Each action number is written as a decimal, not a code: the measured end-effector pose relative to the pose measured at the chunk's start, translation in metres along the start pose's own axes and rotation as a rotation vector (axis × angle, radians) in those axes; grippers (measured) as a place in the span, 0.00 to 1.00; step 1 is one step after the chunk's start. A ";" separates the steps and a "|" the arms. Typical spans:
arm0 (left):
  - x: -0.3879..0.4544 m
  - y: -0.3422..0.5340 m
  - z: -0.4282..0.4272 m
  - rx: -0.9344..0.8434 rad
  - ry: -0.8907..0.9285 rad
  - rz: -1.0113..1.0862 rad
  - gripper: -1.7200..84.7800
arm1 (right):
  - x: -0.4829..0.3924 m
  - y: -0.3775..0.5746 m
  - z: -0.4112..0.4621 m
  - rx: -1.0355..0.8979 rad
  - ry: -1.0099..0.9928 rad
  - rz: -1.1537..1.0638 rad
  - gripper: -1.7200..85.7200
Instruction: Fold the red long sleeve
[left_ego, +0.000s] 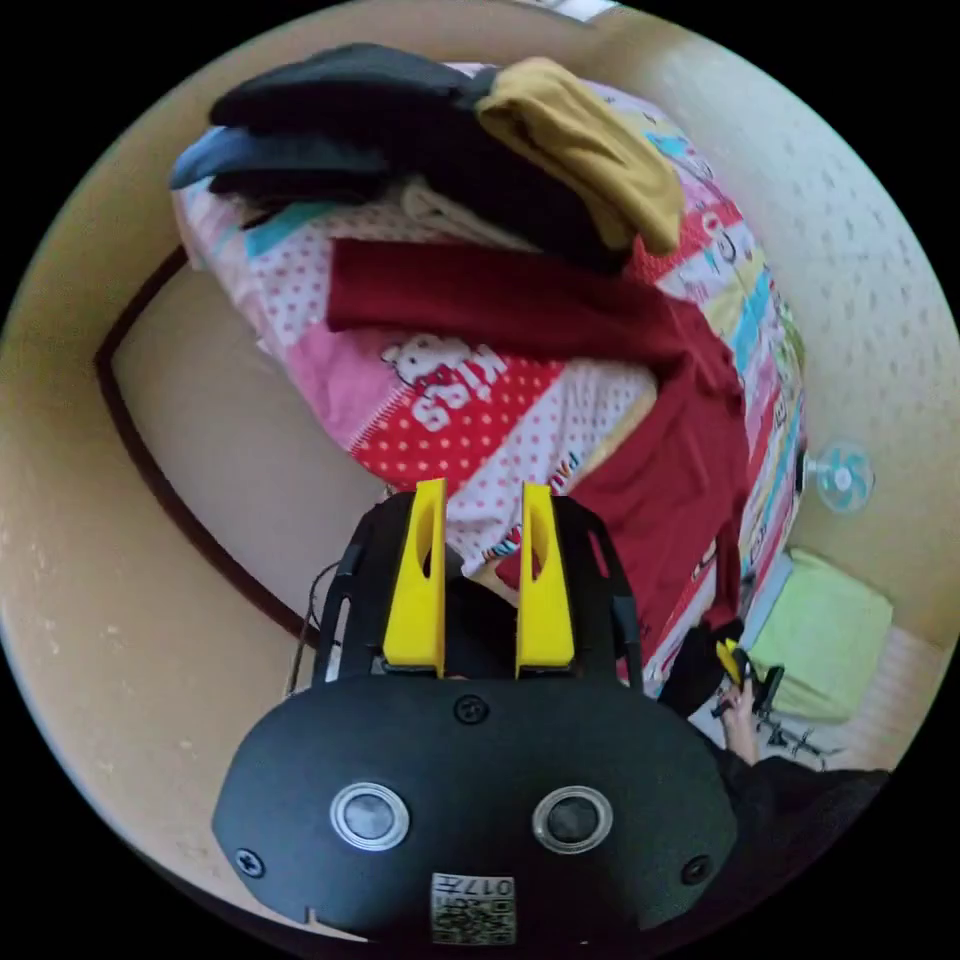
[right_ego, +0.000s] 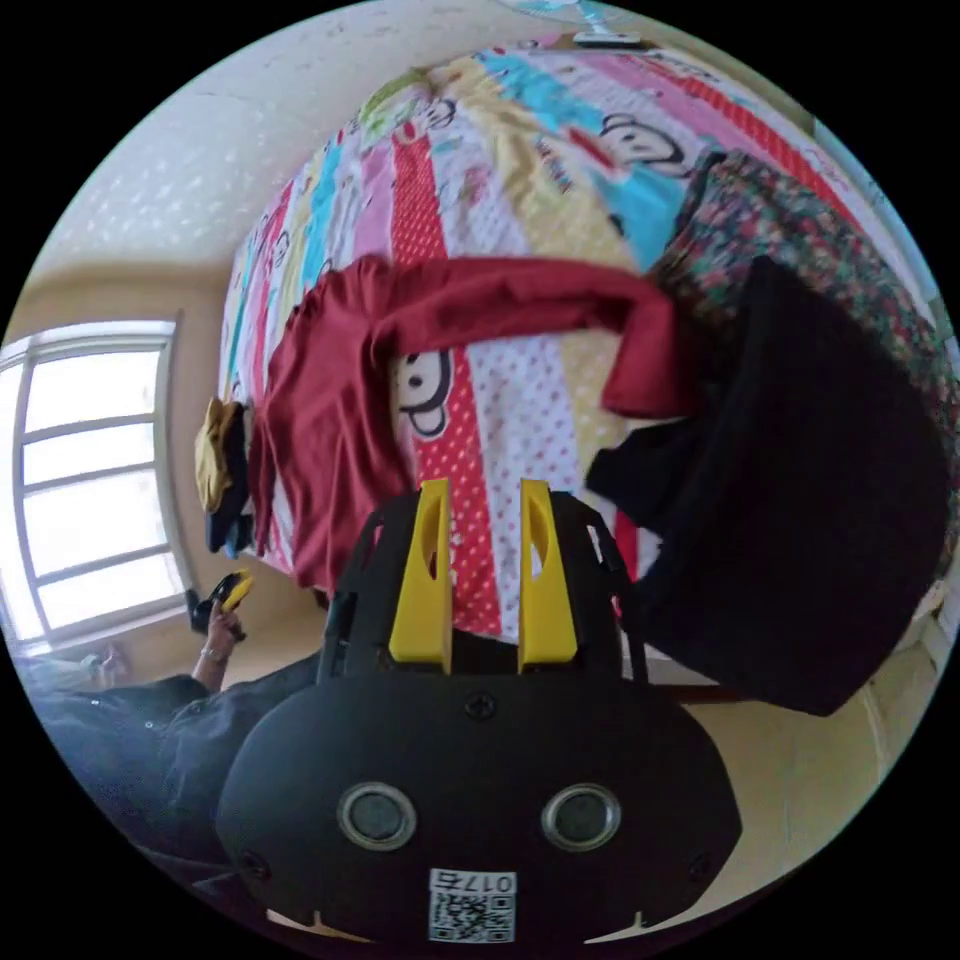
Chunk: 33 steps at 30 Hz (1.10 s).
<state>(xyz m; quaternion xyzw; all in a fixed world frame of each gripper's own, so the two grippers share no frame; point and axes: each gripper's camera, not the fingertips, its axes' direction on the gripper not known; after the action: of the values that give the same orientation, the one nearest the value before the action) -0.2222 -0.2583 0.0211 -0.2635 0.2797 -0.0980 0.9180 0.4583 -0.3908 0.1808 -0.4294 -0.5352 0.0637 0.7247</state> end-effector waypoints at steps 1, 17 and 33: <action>0.009 -0.001 0.014 -0.032 -0.010 0.041 0.16 | -0.010 0.007 0.040 -0.098 -0.048 -0.020 0.15; -0.078 0.104 0.105 -0.435 0.084 -0.077 0.10 | -0.021 0.174 0.019 -0.418 0.276 0.037 0.04; -0.350 0.002 -0.005 0.189 0.580 -0.629 0.06 | -0.163 0.284 -0.050 -0.307 0.300 0.154 0.04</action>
<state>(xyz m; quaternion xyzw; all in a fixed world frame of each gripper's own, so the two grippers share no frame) -0.5132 -0.1439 0.1783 -0.2125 0.4219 -0.4678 0.7470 0.5360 -0.3310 -0.1357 -0.5790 -0.3907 -0.0279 0.7151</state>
